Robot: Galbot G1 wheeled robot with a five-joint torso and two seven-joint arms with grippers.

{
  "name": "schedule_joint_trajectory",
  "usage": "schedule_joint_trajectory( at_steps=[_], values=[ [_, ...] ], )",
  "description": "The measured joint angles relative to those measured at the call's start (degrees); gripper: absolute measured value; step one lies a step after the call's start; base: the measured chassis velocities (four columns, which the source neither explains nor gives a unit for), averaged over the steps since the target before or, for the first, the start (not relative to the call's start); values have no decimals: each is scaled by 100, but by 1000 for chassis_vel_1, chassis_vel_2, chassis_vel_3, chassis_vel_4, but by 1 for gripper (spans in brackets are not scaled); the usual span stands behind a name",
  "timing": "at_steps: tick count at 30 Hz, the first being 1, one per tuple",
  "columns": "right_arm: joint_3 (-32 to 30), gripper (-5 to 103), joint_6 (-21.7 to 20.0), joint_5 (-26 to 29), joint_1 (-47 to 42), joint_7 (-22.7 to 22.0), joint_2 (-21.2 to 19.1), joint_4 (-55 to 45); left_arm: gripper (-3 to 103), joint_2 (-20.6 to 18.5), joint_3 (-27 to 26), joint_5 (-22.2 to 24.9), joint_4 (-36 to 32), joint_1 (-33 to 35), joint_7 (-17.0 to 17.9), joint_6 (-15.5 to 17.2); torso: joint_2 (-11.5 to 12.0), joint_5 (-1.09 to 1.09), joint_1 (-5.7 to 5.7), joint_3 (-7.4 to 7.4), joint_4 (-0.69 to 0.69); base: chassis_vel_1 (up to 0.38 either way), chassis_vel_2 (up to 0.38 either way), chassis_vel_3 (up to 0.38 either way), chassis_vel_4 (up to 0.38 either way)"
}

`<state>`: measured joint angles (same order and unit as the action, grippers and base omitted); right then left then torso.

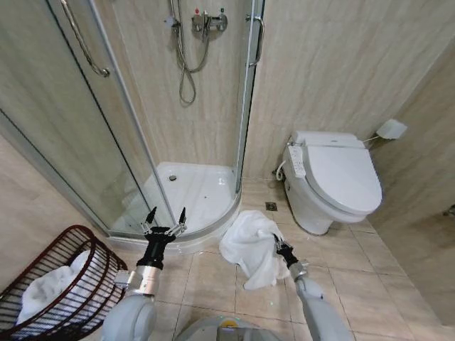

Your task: Discard the used towel into the hamper.

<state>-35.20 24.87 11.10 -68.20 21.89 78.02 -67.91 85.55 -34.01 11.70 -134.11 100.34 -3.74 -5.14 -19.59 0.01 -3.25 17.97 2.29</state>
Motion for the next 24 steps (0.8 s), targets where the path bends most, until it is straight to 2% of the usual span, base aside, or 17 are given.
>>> schedule_joint_trajectory(
  at_steps=[5, 7, 10, 13, 17, 24],
  values=[
    [-161, 4, -95, 96, -562, -94, -42, -912, 100, 0, 0, 0, 0, 1, 0, 0, 0, 2, 0, 0, -3, 0, 0, 0, 0],
    [-428, 4, -95, 104, -1030, -112, -29, -1760, 100, 0, -1, 0, 0, 0, 0, 0, 0, -5, 0, 0, -1, 0, 0, 0, 0],
    [-621, 4, -72, 102, -1283, -132, -18, -2290, 100, 0, 0, 0, 0, 0, 0, 0, 0, 2, 0, 0, -1, 0, 0, 0, 0],
    [-882, 4, -57, 120, -1538, -165, -30, -2860, 100, 0, -1, 0, 0, 0, 0, 0, 0, -4, 0, 0, -1, 0, 0, 0, 0],
    [-1346, 4, -81, 406, -1895, -258, -86, -3912, 100, 0, -1, 0, 0, 0, 0, 0, 0, -1, 0, 0, -1, 0, 0, 0, 0],
    [-2016, 4, -222, 790, -2141, -376, -190, -5103, 100, 0, -1, 0, 0, 0, 0, 0, 0, 1, 0, 0, -1, 0, 0, 0, 0]
  ],
)
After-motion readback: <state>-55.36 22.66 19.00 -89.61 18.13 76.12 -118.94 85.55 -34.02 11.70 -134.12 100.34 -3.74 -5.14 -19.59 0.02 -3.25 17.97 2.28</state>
